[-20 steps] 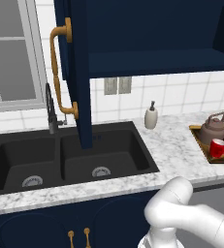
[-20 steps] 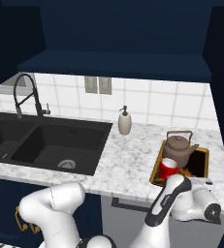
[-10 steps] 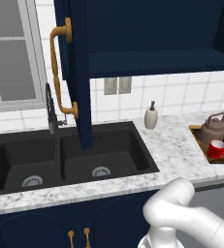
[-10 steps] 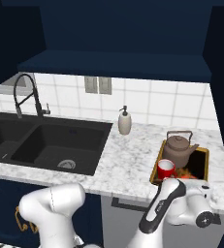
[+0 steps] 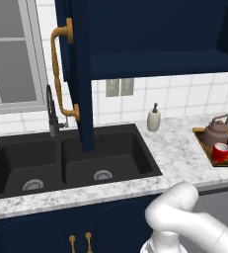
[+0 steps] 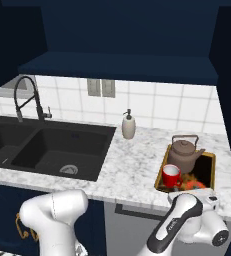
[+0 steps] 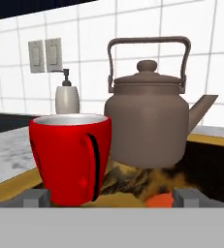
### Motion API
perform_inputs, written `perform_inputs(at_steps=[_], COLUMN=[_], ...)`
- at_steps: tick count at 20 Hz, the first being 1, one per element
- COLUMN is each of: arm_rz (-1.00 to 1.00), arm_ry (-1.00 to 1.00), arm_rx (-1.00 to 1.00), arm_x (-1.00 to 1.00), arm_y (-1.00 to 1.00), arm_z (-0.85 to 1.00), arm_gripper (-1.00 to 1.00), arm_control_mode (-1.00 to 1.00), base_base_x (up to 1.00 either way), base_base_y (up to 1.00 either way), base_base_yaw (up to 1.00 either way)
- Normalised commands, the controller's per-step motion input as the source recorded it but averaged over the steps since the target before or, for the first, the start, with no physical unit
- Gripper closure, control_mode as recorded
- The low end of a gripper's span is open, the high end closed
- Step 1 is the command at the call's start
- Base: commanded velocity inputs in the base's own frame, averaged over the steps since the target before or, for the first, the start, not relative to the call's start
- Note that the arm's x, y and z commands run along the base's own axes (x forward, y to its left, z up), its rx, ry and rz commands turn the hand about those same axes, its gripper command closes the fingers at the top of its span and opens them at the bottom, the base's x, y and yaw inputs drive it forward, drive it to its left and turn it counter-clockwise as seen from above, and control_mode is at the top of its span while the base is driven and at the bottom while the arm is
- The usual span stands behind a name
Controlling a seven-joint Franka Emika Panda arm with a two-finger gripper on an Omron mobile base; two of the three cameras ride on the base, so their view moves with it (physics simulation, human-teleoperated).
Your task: Pick the kettle from the counter and place it on the tray. Then pick the mug from the cabinet and place it on the tray. Then close the cabinet doors.
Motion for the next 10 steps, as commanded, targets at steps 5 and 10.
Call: perform_inputs(at_steps=[5, 10], arm_rz=[-0.15, 0.02], arm_ry=[-0.01, 0.00], arm_rx=[-0.02, 0.34], arm_x=[-0.55, -0.03], arm_y=[-0.17, -0.49], arm_z=[0.24, 0.16], arm_gripper=[-1.00, -1.00], arm_control_mode=[-1.00, -1.00], base_base_x=[0.00, 0.00], base_base_y=[0.00, 0.00], base_base_yaw=[0.00, 0.00])
